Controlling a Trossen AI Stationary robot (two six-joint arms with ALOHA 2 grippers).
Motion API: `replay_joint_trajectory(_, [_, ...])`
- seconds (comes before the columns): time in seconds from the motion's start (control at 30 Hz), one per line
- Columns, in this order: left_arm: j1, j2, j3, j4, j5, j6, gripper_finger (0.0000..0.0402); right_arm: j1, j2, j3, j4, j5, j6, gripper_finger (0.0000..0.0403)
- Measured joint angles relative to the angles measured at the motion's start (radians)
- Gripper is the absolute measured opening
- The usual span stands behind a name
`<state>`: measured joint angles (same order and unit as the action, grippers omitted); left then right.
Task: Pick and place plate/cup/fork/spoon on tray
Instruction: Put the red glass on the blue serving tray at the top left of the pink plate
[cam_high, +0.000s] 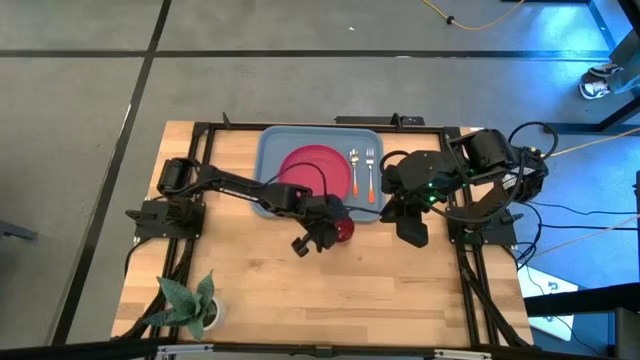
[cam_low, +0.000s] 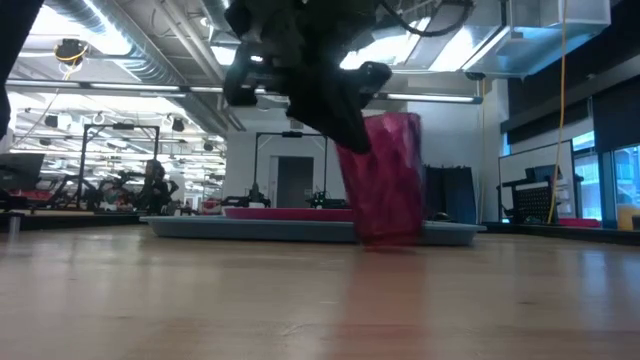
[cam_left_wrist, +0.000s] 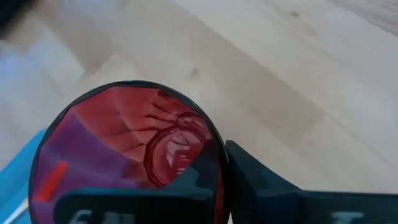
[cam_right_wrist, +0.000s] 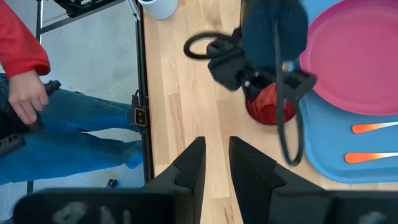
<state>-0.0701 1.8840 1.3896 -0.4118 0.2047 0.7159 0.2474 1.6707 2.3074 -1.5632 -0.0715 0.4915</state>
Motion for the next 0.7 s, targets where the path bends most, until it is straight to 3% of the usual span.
replay_joint_trajectory(0.2, [0.025, -0.116, 0.001, -0.077, -0.104, -0.039, 0.0006, 0.000, 0.000, 0.000, 0.001, 0.000, -0.002, 0.0076])
replay_joint_trajectory(0.37, [0.093, -0.249, 0.002, -0.213, -0.192, -0.215, 0.0006, -0.004, 0.000, 0.000, 0.007, 0.005, -0.017, 0.0076])
replay_joint_trajectory(0.5, [0.166, -0.337, 0.002, -0.317, -0.283, -0.375, 0.0006, -0.009, 0.005, 0.000, 0.011, 0.067, -0.043, 0.0076])
replay_joint_trajectory(0.7, [0.330, -0.403, 0.002, -0.472, -0.295, -0.529, 0.0006, -0.020, 0.007, 0.000, 0.012, 0.147, -0.059, 0.0076])
